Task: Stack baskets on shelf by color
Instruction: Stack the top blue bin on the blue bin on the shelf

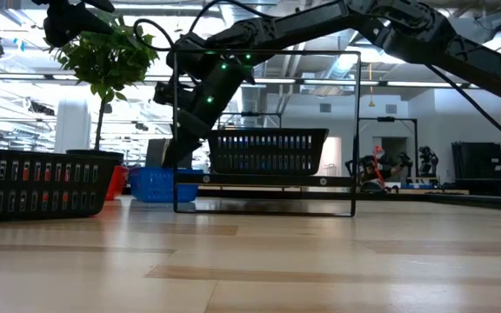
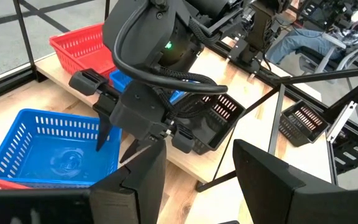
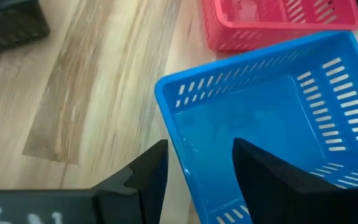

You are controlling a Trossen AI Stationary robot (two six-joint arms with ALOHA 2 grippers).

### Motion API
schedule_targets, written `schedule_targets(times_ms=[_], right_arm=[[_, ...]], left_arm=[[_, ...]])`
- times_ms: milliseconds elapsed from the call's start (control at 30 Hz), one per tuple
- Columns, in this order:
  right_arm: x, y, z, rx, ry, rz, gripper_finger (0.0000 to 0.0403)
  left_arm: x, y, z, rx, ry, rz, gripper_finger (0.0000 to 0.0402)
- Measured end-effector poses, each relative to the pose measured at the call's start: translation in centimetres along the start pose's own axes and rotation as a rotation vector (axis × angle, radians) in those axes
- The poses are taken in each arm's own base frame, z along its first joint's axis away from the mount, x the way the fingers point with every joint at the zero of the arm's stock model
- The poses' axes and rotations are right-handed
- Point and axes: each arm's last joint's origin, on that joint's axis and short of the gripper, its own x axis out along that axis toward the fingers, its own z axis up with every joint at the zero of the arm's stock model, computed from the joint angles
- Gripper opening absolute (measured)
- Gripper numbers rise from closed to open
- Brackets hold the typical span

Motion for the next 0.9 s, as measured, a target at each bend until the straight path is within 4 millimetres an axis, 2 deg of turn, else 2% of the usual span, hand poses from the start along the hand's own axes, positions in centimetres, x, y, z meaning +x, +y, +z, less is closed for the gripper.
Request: schedule_targets(times_ms=[900], right_arm=[[0.00,0.12,-0.25,-0.014,0.025,0.012,0.0183]], left_arm=[[0.01,0.01,-0.01,0.001,0.001,0.001,0.0174]])
